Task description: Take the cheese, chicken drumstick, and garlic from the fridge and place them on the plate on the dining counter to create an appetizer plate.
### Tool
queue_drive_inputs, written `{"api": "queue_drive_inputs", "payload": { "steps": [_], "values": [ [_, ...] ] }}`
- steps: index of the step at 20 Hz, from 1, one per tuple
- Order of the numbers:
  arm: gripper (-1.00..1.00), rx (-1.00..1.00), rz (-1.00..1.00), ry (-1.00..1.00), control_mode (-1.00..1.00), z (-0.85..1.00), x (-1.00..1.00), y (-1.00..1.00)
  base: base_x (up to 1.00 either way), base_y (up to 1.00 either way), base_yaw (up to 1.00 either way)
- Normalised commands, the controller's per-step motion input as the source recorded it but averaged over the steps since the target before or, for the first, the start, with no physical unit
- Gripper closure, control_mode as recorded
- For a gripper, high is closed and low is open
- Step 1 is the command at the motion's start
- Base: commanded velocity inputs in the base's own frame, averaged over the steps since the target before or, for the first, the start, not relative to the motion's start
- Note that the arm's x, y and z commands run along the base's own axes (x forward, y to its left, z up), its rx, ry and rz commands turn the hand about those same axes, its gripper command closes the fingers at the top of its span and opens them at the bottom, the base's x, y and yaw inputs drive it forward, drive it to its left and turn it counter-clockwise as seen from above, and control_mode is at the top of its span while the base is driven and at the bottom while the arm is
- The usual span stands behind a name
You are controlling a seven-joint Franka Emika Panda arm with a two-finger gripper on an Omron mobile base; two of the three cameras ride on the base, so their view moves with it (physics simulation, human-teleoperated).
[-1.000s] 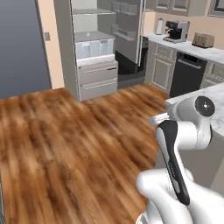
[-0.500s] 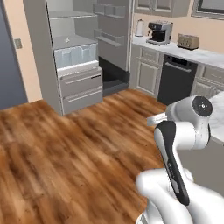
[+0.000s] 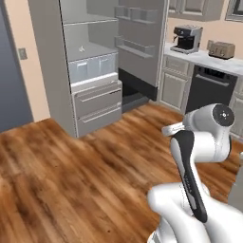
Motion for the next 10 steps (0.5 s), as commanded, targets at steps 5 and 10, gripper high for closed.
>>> {"api": "queue_drive_inputs", "payload": {
  "steps": [5, 10],
  "values": [
    [-1.0, 0.0, 0.0, 0.0, 1.0, 0.0, 0.0, 0.0, 1.0, 0.0, 0.15],
    [-1.0, 0.0, 0.0, 0.0, 1.0, 0.0, 0.0, 0.0, 1.0, -0.05, 0.04]
  ]
}}
